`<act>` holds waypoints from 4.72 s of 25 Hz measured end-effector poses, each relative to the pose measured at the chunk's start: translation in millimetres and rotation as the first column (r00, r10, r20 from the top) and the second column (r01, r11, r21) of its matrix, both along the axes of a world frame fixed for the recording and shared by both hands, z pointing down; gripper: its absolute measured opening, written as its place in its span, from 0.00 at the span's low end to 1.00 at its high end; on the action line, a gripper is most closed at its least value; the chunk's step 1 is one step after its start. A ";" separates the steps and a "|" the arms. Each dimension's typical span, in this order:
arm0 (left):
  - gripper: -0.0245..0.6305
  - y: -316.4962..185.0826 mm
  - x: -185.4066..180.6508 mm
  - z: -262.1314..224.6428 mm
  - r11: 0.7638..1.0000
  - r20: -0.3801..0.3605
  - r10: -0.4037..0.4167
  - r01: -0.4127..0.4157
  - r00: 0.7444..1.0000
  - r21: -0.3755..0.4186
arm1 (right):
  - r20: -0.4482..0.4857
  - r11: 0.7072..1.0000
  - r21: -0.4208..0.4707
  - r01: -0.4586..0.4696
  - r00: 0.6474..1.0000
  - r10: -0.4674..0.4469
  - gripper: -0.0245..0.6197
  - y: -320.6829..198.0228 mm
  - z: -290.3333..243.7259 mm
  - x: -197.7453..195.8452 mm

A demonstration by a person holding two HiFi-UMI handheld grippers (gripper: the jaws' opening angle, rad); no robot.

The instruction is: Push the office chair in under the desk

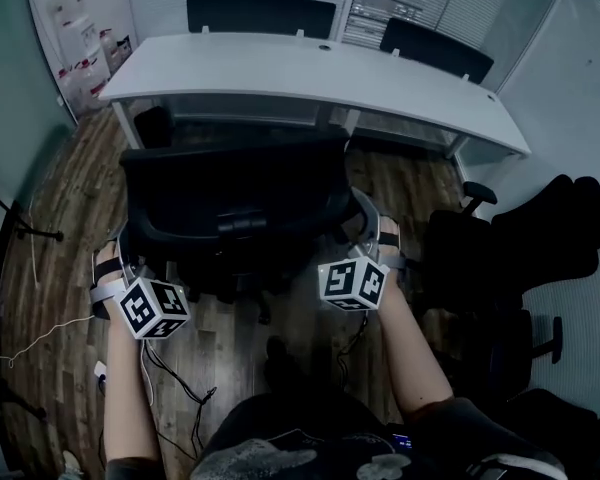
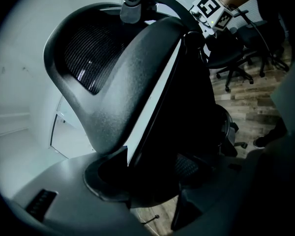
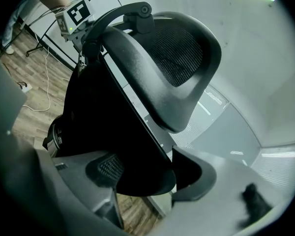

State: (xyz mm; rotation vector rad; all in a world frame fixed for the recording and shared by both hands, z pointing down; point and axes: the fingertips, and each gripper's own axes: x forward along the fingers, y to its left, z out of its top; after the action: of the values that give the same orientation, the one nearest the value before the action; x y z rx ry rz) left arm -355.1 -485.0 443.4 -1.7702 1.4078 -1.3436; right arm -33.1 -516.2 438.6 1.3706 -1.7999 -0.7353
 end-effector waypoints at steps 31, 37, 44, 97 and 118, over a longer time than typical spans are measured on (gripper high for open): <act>0.44 -318.5 -46.7 14.9 0.997 0.012 0.071 -0.072 0.997 0.031 | 0.021 0.999 0.006 -0.048 0.999 0.047 0.49 -278.6 12.4 -44.8; 0.44 -372.0 -58.0 16.3 0.992 0.010 0.120 -0.120 0.993 0.033 | 0.014 0.996 -0.001 -0.093 0.996 0.093 0.49 -324.7 12.9 -56.8; 0.44 -426.3 -67.6 17.3 0.981 0.010 0.188 -0.188 0.982 0.050 | 0.012 0.991 0.001 -0.132 0.991 0.132 0.49 -368.1 15.3 -67.9; 0.57 -521.1 -104.8 18.2 0.995 -0.175 0.081 -0.070 0.981 0.064 | 0.080 0.981 -0.017 -0.194 0.977 0.195 0.49 -460.6 7.0 -91.9; 0.18 -325.9 2.5 -26.4 0.987 -0.546 0.003 0.086 0.838 0.137 | 0.336 0.999 0.022 -0.032 0.942 0.023 0.13 -306.4 -24.3 -41.9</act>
State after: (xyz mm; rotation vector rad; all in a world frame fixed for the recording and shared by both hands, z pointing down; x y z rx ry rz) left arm -352.6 -810.9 417.0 -2.1196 1.7949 -0.7306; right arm -74.9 -822.6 414.3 1.6129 -2.0318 -0.5359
